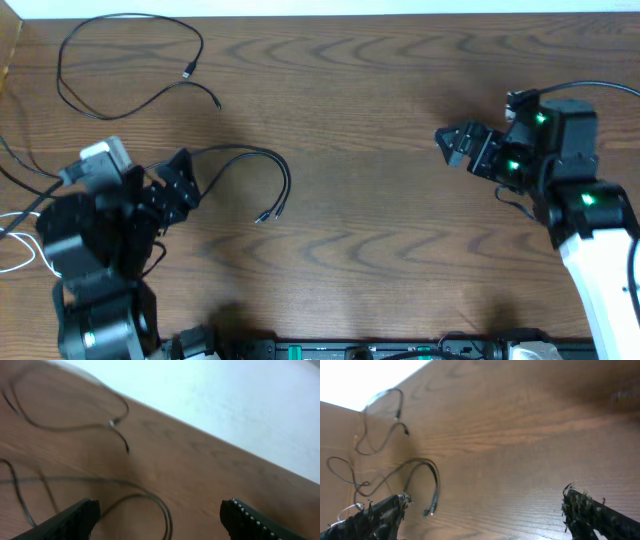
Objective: Untangle cables
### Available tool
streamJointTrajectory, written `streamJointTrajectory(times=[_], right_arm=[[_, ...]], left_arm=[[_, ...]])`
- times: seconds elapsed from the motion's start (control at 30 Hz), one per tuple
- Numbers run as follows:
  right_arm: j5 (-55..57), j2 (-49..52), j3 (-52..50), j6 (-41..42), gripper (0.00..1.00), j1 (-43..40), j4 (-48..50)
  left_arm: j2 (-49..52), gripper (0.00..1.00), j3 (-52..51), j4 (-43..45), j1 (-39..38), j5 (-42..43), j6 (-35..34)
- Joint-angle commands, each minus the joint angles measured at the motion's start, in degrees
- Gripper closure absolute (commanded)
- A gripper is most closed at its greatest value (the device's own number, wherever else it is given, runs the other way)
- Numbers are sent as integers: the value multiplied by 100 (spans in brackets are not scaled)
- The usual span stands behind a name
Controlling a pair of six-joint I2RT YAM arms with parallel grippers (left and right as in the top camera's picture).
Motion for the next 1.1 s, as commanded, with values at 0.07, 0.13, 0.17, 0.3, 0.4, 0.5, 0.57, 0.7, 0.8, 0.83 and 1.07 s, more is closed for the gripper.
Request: streamJointTrajectory(times=[0.07,0.13,0.17,0.3,0.4,0.5,0.57,0.7,0.8,0.83,1.07], right_arm=[[553,-1211,22,-127,1,-28,-385],[835,-1576,22,-127,1,-28,-588],[984,-1827,22,-127,1,-28,-732],[1233,-2339,22,-127,1,-28,-1062],[1462,-2483,22,-129,1,-28,-1169],[1460,-2485,22,-127,1,-28,-1276],[1458,-2485,22,-127,1,-28,-1329],[1460,-2485,22,-125,1,-28,-1534],[1460,-2485,22,-125,1,-28,-1744],[1460,-2485,22,-127,1,-28,-1812],[1460,-2485,22,-127,1,-28,-2157]], left_arm=[[-973,14,66,-2,-33,-247,205],[-1193,14,66,-33,-33,-247,205],[-1296,3,66,-48,-33,-247,205],[-1327,2,66,-205,-33,-245,205],[-1322,2,63,-540,-33,-245,205],[-1322,2,63,-699,-33,-245,205],[-1322,2,63,-772,-33,-245,205],[-1322,2,63,-1036,-33,-240,201],[-1322,2,63,-1158,-33,-243,203],[-1322,2,63,-1191,-33,-245,203],[-1322,2,63,-1665,-33,-243,203]])
